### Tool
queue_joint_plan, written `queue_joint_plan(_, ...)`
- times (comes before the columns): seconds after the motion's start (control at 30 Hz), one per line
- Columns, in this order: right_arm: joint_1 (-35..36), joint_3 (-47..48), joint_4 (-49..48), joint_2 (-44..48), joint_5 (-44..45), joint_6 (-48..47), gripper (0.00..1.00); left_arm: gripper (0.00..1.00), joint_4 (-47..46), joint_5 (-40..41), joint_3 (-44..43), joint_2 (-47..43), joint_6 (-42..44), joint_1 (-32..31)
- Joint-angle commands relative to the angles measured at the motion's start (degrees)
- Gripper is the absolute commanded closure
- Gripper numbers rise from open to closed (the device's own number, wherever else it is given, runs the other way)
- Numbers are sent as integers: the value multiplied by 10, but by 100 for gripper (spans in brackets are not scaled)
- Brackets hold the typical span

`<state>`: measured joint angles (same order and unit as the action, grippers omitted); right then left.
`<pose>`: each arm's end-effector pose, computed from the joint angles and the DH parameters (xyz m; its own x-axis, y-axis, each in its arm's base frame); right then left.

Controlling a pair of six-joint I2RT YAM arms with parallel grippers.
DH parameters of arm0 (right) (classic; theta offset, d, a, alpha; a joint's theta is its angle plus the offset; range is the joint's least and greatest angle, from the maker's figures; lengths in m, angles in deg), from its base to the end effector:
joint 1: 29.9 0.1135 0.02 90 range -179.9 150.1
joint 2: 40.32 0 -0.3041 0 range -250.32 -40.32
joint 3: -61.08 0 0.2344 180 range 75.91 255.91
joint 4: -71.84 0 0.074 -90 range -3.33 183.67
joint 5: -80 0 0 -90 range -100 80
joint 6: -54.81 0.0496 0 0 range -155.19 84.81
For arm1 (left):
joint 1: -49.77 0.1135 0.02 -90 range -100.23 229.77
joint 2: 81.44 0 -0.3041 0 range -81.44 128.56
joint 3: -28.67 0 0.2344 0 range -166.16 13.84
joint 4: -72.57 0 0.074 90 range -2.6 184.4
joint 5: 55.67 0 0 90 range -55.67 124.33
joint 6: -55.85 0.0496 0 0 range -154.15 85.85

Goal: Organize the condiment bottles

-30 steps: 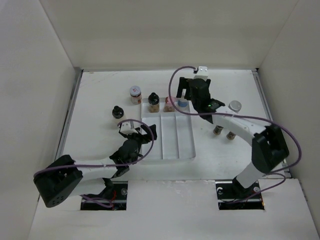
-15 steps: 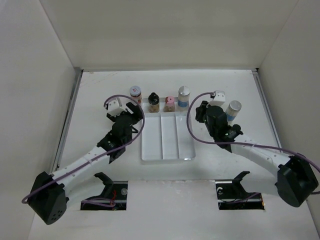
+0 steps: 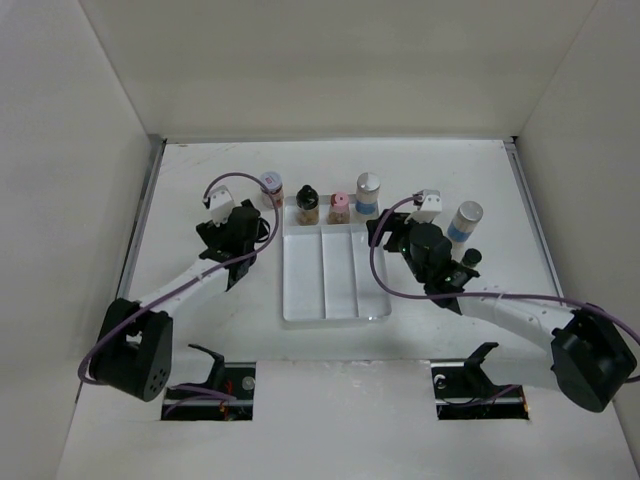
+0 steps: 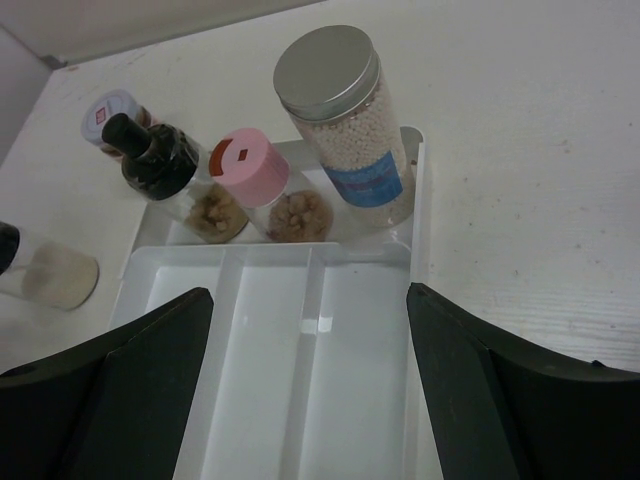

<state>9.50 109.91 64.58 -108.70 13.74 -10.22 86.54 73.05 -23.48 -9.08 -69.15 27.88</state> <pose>0.2024 0.1404 0.2924 -0.2661 0.2815 -0.9219 -0.1817 0.9246 0.3348 0.2352 -0.0611 0.2590 -0.3184 -0.3543 -0.8792 -0.4541 0.8712 -0.1866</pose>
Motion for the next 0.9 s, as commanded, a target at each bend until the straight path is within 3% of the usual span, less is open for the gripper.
queue_joint_plan(0.0,3,4,-46,-5,-11,5,15,13,-34,-4,-41,10,15,2)
queue_joint_plan(0.2,3,3,-45,-1,-12,4,14,18,-45,13,-72,60,31,8)
queue_joint_plan(0.43,-13,-4,-38,10,-11,5,13,34,-64,21,-51,73,36,8)
queue_joint_plan(0.5,-16,-6,-38,12,-12,7,13,44,-72,21,-36,70,35,11)
queue_joint_plan(0.63,-16,-6,-38,11,-10,8,12,61,-79,28,-26,33,37,5)
queue_joint_plan(0.87,-17,-10,-41,13,7,9,12,64,-63,47,-63,-97,91,-102)
